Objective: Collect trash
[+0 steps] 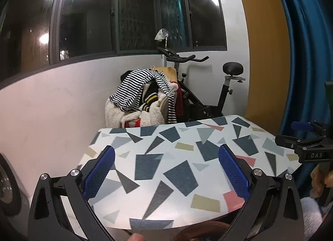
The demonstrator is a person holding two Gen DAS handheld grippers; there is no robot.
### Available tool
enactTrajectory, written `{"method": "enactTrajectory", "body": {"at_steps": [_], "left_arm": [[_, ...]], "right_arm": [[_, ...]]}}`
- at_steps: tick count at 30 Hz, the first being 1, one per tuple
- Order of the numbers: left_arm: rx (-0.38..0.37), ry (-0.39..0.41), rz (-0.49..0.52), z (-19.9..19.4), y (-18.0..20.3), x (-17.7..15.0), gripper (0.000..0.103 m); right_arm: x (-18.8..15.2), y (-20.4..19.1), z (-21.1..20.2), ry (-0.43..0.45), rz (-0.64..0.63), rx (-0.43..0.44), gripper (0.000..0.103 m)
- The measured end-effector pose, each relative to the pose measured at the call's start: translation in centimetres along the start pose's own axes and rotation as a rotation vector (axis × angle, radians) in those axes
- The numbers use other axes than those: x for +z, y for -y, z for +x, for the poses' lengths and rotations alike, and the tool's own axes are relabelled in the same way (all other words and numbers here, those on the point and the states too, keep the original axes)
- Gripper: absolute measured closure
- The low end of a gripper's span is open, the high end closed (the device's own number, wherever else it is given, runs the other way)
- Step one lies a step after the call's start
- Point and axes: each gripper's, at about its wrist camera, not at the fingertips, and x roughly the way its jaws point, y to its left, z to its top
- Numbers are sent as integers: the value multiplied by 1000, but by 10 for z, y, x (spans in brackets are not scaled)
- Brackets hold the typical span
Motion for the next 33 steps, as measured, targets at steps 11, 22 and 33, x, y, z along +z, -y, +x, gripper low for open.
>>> {"method": "enactTrajectory", "body": {"at_steps": [11, 22, 33], "left_arm": [[0, -38, 8, -1, 9, 2, 6], [0, -40, 1, -1, 6, 1, 6], [0, -41, -1, 0, 6, 2, 6]], "right_arm": [[11, 2, -18, 28, 9, -3, 6], [11, 4, -21, 25, 11, -7, 6], [10, 5, -21, 23, 10, -6, 6]]}}
